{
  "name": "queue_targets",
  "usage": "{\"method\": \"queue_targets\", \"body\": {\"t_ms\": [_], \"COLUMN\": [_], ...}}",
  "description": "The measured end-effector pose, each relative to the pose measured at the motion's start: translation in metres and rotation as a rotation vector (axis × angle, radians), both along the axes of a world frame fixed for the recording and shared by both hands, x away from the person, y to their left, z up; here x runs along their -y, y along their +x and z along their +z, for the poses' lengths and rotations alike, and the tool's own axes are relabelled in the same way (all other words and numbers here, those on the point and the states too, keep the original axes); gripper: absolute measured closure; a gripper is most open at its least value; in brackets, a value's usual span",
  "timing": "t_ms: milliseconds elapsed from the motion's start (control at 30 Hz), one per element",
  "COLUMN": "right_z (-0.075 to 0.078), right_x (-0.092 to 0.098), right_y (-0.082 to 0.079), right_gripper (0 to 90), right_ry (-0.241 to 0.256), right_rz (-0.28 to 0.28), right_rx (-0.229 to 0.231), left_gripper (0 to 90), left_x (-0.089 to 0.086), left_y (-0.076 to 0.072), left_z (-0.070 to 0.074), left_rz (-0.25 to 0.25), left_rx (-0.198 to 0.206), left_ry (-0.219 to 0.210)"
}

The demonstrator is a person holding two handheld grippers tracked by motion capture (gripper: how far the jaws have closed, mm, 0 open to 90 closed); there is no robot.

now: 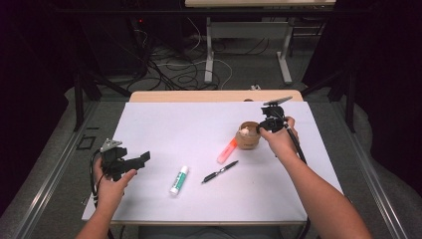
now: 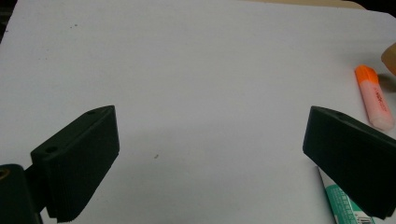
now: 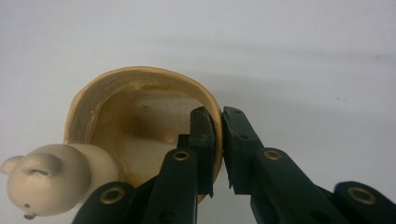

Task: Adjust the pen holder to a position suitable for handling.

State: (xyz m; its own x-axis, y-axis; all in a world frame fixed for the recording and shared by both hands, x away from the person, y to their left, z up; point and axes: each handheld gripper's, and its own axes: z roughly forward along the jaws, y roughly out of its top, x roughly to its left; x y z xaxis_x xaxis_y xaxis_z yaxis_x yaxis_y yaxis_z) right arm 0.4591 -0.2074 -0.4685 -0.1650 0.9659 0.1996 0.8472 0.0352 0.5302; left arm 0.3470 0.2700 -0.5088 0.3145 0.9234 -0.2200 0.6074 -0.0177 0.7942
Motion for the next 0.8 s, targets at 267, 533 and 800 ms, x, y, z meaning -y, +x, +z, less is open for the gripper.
{"method": "queue_targets", "body": {"t_ms": [267,533,800], "right_z": [-0.002,-0.006,-0.009], "right_x": [0.002,0.006,0.006], "right_y": [-0.013,-0.020,-0.021], "right_gripper": [83.2,83.2,83.2], "right_ry": [0.004,-0.015,-0.014], "right_rz": [-0.003,-0.008,-0.013], "right_rx": [-0.064,-0.112,-0.153], "left_gripper": [3.8,3.8,3.8], "left_x": [0.003,0.004,0.004], "left_y": [0.001,-0.001,-0.001], "left_z": [0.000,0.000,0.000], "left_rz": [-0.015,-0.014,-0.017], "left_rx": [-0.006,0.001,-0.008], "left_ry": [0.010,0.008,0.012]}}
